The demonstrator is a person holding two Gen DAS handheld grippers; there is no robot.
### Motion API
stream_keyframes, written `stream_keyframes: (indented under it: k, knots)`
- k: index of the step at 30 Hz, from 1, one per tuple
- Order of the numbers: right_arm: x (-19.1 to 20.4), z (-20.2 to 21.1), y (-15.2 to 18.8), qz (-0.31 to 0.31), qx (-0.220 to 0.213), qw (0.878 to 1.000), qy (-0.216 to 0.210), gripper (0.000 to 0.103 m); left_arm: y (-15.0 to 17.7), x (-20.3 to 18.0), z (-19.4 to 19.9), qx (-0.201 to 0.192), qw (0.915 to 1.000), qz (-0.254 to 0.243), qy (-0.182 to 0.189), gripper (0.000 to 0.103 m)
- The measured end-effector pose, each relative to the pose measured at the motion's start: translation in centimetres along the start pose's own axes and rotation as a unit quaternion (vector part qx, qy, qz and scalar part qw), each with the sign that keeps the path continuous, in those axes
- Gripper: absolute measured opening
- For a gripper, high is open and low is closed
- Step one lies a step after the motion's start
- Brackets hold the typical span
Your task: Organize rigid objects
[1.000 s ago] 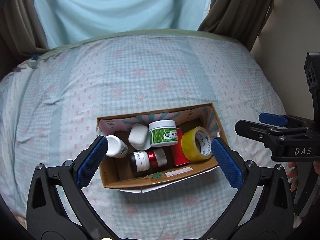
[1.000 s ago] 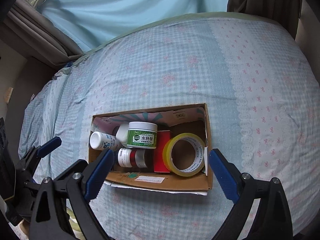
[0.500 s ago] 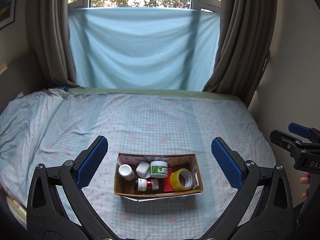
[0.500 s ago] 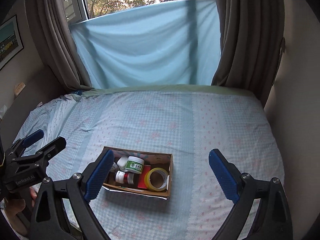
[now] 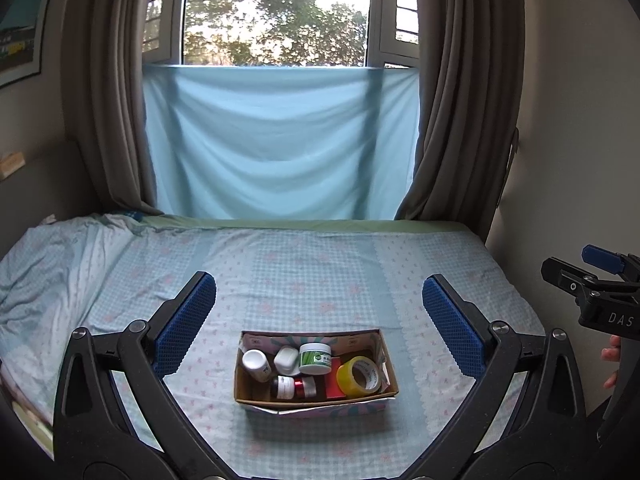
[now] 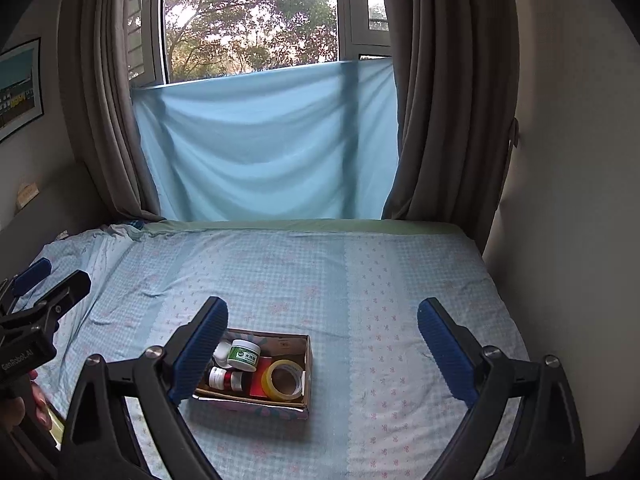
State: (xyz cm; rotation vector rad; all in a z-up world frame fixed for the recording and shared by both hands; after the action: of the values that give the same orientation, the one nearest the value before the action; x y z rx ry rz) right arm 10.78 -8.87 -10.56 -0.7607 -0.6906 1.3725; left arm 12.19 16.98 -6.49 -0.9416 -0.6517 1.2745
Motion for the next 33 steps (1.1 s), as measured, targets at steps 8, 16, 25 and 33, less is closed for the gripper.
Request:
stream_keyframes:
  k: [8, 16, 25, 33]
  knots:
    - [-0.7, 0.9, 0.2, -0.009, -0.007, 1.000, 0.012, 0.095, 0.3, -0.8, 0.1, -0.003, 0.9999, -0.012, -0.004, 0.103]
    - [-0.6, 1.4, 0.1, -0.009, -0.014, 1.000, 0.013, 0.095, 0.4, -1.4, 0.4, -0.008, 0.9999, -0.014, -0.007, 0.103]
    - [-0.9, 1.5, 0.1, -0.016, -0.014, 1.000, 0.015, 0.095, 0.5, -1.4, 0.5, -0.008, 0.9999, -0.007, -0.007, 0.103]
    - [-1.0, 1.6, -0.1, -0.018, -0.017, 1.000, 0.017, 0.095, 0.4, -1.6, 0.3, -0.008, 0.9999, -0.009, -0.012, 0.103]
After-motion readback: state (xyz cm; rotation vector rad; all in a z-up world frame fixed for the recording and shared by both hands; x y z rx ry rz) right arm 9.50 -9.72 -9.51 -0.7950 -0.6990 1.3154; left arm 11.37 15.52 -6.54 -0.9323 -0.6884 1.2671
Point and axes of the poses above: each gripper's, at about its wrist camera, not at the fingertips, and z roughly against the way its jaws point, x to its left, y to its underside, the point moved 3 cm from there along -z, roughly the way its jaws point, and after that the axes turned 5 degrees about y, right-handed, at the moved point
